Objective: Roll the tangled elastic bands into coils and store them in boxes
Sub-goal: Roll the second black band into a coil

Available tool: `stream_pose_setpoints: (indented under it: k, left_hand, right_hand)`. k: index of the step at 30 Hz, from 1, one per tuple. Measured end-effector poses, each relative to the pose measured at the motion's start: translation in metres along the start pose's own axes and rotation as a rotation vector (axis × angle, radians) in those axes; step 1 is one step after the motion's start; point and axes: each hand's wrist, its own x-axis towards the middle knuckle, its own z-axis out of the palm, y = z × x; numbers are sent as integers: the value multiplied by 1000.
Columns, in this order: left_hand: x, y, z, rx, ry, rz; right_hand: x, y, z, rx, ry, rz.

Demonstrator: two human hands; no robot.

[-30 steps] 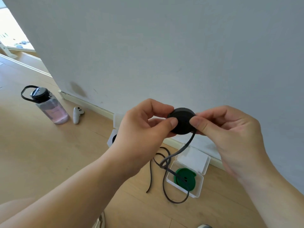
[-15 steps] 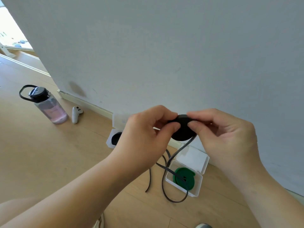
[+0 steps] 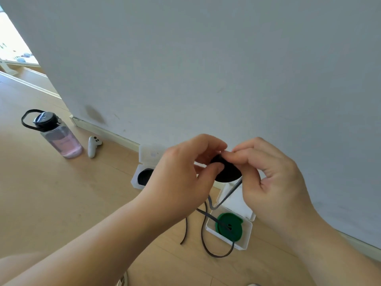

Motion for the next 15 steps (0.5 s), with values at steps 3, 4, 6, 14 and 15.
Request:
stream_pose_setpoints:
  k: [3,4,6,14,15]
  left_hand:
    - [1,-2,-2,70,-14,22]
    - [2,-2,-3,44,3,-11]
    - [4,-2,-5,-50,31,-95]
    - [8,2,-7,-412,95,-299]
    - [6,0,-6,-262,78,-242]
  right_hand:
    - [0,-1,0,-16,21,-45]
    - [1,-3,-2,37,43,20]
    - [4,-7,-7,204,96,221]
    - [5,-9,-2,295,84,224]
    - [4,-9,-1,222,70,168]
